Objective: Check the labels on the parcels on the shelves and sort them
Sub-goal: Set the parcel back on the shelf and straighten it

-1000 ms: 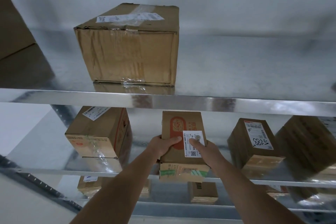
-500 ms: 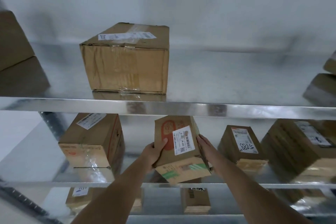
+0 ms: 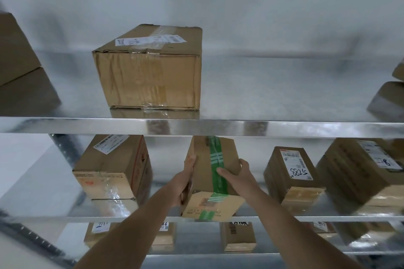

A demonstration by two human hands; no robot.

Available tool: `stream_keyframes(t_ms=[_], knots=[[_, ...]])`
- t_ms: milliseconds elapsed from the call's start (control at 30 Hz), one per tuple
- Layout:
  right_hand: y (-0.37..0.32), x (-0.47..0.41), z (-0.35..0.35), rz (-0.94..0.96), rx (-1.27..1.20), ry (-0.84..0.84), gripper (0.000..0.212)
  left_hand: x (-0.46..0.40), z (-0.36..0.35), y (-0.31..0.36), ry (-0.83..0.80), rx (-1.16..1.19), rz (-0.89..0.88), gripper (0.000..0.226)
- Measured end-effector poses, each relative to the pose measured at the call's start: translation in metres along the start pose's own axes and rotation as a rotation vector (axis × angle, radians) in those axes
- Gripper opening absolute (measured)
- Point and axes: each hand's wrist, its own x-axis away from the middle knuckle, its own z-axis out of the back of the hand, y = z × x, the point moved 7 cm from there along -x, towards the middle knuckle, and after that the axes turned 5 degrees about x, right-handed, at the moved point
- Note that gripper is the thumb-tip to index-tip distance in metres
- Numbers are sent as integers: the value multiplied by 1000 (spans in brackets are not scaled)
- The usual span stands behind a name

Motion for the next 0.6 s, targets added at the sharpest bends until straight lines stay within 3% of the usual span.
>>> stream_keyframes(t_ms=[67,100,300,433,600], knots=[[4,-1,-11,-26,-102,-74,55,-3,1,3,-72,-9,-10,70],[10,-4,-17,-49,-132,-104,52,-2,1,3,-101,-14,-8,76],[16,-6,-33,-52,-189,-142,40,-21,17,-6,-42,-45,-24,100],[15,-8,-37,-49,-144,-100,36,-21,23,-8,-4,-97,-35,75],[20,-13,-37,-44,-154,-96,38,-22,26,-8,52,-159,-29,65]])
